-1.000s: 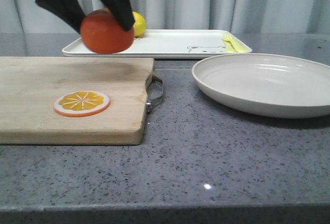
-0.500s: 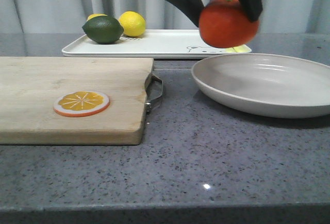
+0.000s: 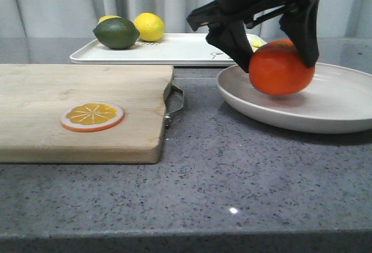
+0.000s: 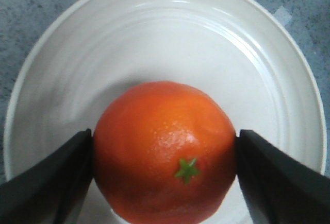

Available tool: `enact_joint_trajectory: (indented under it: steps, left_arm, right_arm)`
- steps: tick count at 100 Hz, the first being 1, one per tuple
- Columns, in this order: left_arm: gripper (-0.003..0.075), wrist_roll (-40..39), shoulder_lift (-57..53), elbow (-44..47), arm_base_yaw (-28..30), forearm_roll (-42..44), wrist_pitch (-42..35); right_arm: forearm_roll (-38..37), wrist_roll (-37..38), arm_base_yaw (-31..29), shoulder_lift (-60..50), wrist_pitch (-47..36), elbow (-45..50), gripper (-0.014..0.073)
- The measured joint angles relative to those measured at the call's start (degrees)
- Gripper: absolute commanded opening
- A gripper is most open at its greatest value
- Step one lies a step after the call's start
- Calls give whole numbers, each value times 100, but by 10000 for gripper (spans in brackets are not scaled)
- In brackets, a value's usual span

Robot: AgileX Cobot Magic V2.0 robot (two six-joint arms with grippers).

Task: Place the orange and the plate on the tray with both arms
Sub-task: 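Carry the orange with the left gripper over to the white plate and lower it, then open the left gripper to release the orange and lift away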

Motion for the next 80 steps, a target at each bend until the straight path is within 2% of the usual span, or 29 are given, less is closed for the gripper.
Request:
enact_joint_trajectory:
  steps: [9, 20, 31, 71, 80]
  left_arm:
    - [405, 105, 11, 0, 0, -101, -34]
    - [540, 164, 11, -13, 0, -139, -54]
    - [610, 168, 11, -13, 0, -139, -59]
    - [608, 190, 15, -172, 0, -148, 139]
    - [579, 190, -38, -263, 0, -111, 192]
  right_arm:
    - [0, 0, 0, 0, 0, 0, -59]
    - [0, 0, 0, 0, 0, 0, -59]
    - [0, 0, 0, 0, 0, 0, -59]
    - [0, 0, 0, 0, 0, 0, -59]
    - [0, 0, 0, 0, 0, 0, -59]
